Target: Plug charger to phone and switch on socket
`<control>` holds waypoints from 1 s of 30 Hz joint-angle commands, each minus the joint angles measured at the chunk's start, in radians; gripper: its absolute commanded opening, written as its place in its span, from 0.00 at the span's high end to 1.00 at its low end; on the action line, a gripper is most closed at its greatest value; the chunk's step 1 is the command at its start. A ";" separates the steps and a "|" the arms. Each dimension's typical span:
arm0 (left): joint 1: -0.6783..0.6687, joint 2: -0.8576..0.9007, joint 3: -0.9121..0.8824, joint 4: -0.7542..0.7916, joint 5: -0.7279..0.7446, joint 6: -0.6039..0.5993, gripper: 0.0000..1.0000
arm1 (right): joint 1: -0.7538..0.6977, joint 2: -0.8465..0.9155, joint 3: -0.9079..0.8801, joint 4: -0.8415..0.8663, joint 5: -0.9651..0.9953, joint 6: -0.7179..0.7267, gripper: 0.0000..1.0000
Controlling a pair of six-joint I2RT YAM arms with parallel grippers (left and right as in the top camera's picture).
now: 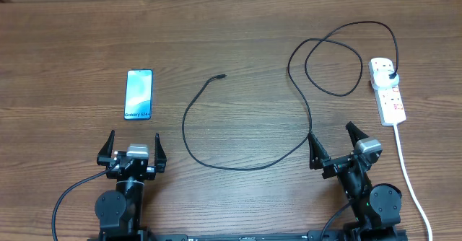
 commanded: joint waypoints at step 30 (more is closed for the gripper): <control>-0.009 -0.010 -0.005 0.000 -0.009 -0.069 0.00 | -0.004 -0.007 -0.010 0.003 0.002 -0.001 0.00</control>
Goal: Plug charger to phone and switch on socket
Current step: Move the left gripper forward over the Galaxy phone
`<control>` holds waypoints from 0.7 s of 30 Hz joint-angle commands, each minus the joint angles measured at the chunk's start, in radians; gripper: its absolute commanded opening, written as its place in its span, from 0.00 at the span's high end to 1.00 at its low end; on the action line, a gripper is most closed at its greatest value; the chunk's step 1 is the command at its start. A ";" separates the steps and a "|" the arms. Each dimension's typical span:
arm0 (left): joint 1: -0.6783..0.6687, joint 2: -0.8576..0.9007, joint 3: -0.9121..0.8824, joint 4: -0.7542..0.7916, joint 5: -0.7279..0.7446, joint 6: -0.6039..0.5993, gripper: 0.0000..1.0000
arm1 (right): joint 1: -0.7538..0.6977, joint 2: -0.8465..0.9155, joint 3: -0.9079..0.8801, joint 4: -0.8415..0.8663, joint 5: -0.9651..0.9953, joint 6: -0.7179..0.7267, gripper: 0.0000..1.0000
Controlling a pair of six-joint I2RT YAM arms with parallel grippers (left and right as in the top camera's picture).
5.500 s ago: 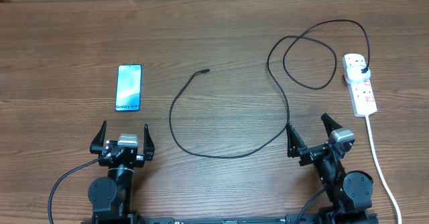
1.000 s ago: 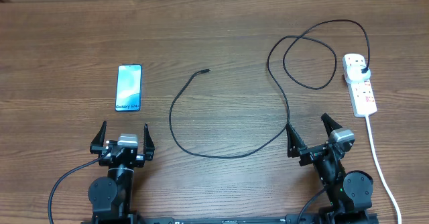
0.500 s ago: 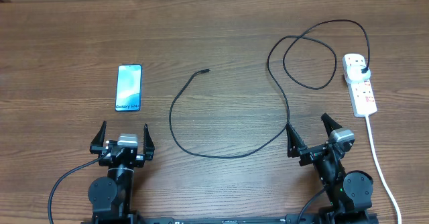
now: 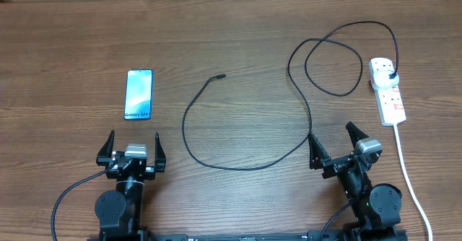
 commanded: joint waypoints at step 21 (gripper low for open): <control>-0.007 0.026 0.136 -0.068 -0.014 -0.216 0.00 | -0.004 -0.007 -0.010 0.003 0.002 -0.001 0.00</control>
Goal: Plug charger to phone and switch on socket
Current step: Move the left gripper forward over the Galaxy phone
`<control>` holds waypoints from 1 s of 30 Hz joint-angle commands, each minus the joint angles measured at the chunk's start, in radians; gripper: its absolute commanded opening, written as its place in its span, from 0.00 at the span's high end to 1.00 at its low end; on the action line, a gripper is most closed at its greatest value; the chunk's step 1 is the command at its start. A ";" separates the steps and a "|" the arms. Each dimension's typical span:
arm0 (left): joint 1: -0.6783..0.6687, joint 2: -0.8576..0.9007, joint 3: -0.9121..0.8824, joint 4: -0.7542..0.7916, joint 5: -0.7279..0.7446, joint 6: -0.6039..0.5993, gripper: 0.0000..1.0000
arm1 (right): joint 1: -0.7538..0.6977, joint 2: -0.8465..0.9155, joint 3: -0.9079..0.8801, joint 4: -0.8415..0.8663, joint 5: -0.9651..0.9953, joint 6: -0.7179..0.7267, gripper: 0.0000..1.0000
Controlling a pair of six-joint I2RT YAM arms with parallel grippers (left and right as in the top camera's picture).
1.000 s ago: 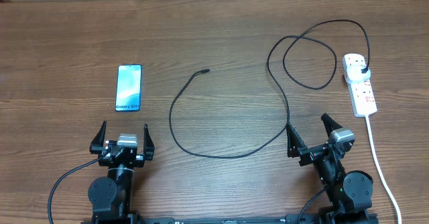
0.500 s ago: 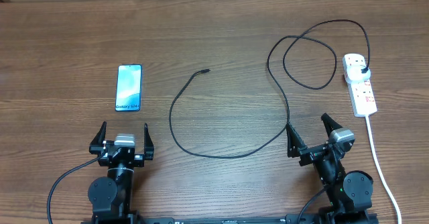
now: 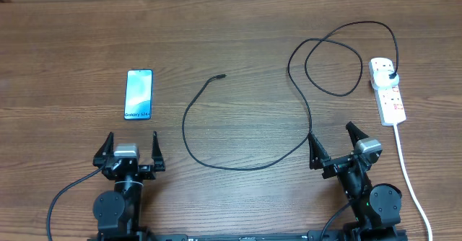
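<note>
A blue phone lies face up on the left of the wooden table. The black charger cable loops across the middle; its free plug tip rests right of the phone, and its other end sits in a white power strip at the far right. My left gripper stands open just in front of the phone, apart from it. My right gripper is open too, its left finger close beside the cable, left of the strip.
The strip's white lead runs down the right side toward the table's front edge, passing close to my right arm. The cable's upper loops lie between the plug tip and the strip.
My left gripper has turned slightly and shifted a little to the left, still in front of the phone. The right arm, phone, cable and strip have not moved.
Both grippers stood open near the front edge at the first two moments, with phone, cable and strip lying untouched. By now only the left gripper has shifted a little leftward; nothing has been taken hold of.
</note>
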 commanded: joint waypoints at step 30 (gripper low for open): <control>-0.006 1.002 1.034 -0.520 0.061 -0.075 0.00 | -0.004 -0.007 -0.010 0.004 0.002 -0.001 0.00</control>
